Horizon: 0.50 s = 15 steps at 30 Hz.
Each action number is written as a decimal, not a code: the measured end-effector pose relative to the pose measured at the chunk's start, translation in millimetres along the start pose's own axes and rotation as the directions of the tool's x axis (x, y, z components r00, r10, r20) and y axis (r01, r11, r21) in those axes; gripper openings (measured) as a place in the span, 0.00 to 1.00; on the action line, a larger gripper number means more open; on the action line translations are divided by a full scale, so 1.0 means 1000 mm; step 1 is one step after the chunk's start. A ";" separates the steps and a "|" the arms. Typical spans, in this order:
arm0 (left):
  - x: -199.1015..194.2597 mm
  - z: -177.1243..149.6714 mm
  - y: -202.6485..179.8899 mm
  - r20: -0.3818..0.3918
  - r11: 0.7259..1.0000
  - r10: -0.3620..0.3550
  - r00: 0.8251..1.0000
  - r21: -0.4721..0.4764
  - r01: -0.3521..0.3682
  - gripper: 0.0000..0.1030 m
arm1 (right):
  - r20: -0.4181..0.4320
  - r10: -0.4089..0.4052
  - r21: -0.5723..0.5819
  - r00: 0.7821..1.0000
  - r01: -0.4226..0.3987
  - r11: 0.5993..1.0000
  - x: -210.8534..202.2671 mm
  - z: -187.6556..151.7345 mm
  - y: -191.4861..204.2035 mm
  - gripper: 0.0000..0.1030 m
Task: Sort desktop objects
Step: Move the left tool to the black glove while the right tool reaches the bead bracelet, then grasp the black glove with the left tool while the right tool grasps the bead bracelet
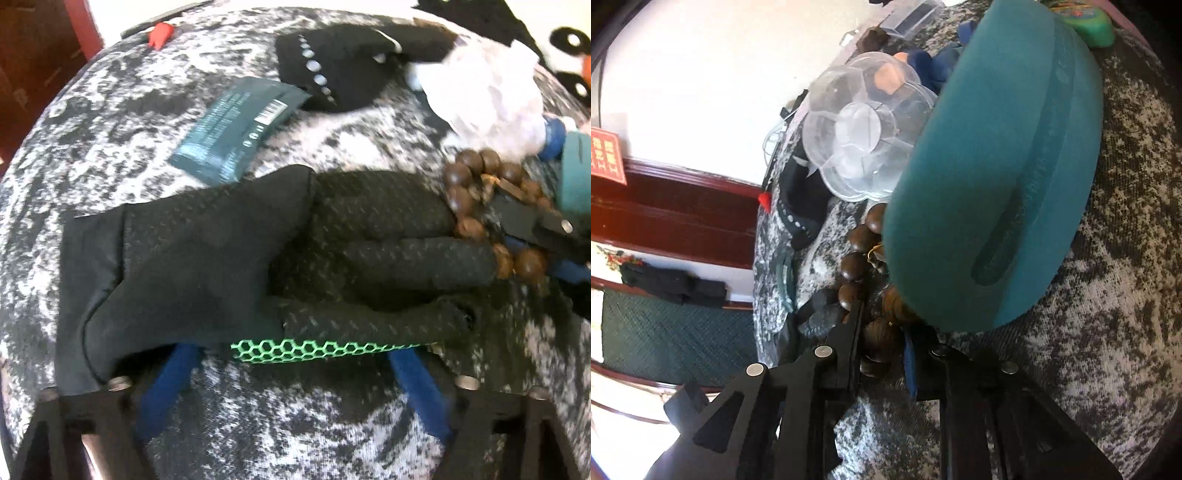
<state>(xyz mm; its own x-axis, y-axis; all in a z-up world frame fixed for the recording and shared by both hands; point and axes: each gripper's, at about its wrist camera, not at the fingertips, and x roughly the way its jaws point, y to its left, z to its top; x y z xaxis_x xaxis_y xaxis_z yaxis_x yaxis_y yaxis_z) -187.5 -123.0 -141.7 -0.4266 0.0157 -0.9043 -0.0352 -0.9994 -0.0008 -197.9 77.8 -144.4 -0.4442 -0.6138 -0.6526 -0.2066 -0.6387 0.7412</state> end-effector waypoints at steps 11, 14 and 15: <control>-0.046 0.002 0.017 0.066 0.993 -0.034 0.997 -0.109 0.041 0.05 | -0.014 0.044 -0.040 0.999 -0.045 0.998 -0.016 0.001 0.016 0.19; -0.071 -0.002 0.014 0.114 0.991 -0.055 0.992 -0.115 0.069 0.05 | -0.001 0.058 -0.085 0.998 -0.058 0.995 -0.027 -0.002 0.028 0.19; -0.078 -0.004 0.014 0.127 0.991 -0.057 0.990 -0.116 0.072 0.05 | 0.005 0.063 -0.104 0.998 -0.062 0.993 -0.032 -0.004 0.031 0.19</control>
<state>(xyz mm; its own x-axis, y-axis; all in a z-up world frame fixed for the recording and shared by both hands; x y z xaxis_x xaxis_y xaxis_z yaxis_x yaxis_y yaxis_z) -150.9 -138.4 -72.8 -0.5355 0.0768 -0.8410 0.0392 -0.9925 -0.1156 -186.9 75.7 -101.0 -0.4605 -0.6503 -0.6042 -0.0869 -0.6444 0.7597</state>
